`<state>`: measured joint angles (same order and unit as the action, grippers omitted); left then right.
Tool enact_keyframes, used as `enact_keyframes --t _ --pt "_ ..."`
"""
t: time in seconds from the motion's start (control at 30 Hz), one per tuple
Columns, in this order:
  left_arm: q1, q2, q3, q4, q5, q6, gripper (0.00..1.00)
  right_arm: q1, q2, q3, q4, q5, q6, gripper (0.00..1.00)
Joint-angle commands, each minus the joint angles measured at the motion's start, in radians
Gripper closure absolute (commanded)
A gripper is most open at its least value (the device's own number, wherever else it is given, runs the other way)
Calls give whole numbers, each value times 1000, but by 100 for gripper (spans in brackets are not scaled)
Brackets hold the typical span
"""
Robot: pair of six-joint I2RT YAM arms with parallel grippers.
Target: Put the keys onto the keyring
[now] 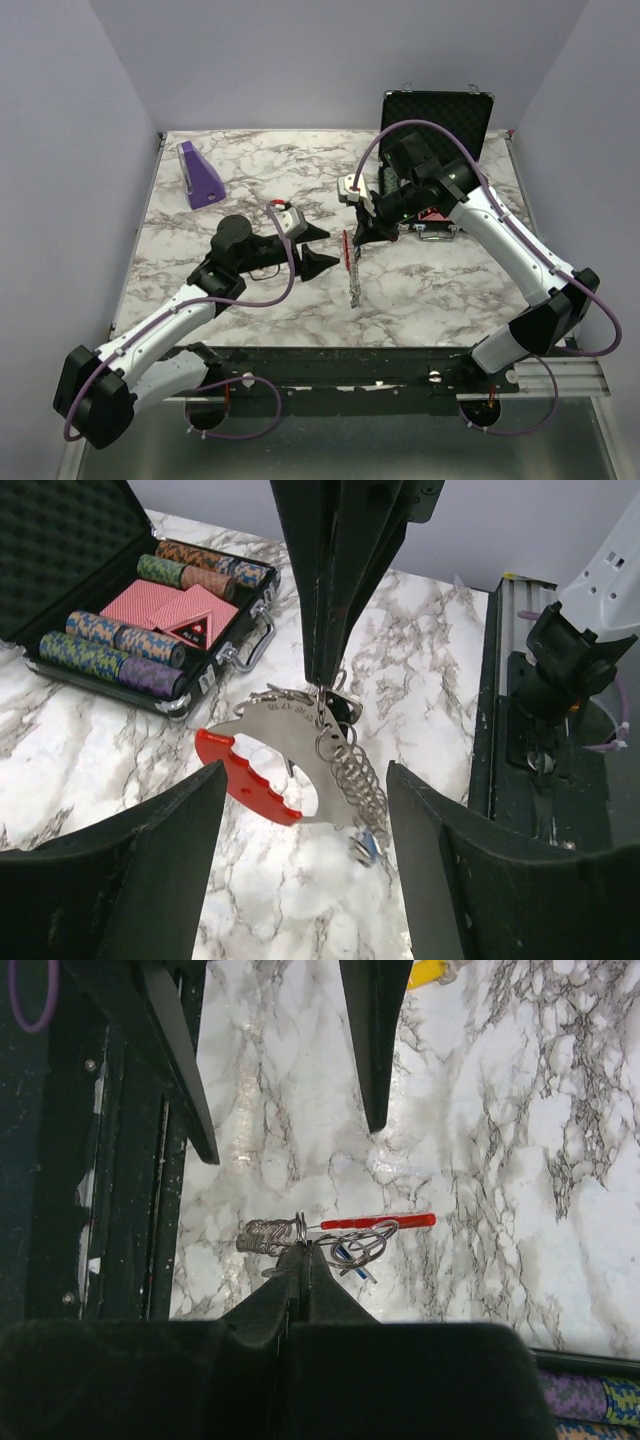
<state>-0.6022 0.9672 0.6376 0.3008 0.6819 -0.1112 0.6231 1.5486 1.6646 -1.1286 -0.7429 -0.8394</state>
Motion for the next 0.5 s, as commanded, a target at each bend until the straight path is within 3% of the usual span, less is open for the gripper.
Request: enact_keyframes --t 0.0,0.1,0.37,0.47 --pt "-42 67 -4 185 -11 54 30 13 5 34 -27 23 -17 100" --pt "-59 100 -12 253 -13 30 36 13 7 37 -23 16 -7 100" --pt "-84 149 11 206 -10 25 60 13 10 32 -19 4 3 100" --pt "-85 160 27 173 -12 36 62 13 15 35 -19 0 6 100"
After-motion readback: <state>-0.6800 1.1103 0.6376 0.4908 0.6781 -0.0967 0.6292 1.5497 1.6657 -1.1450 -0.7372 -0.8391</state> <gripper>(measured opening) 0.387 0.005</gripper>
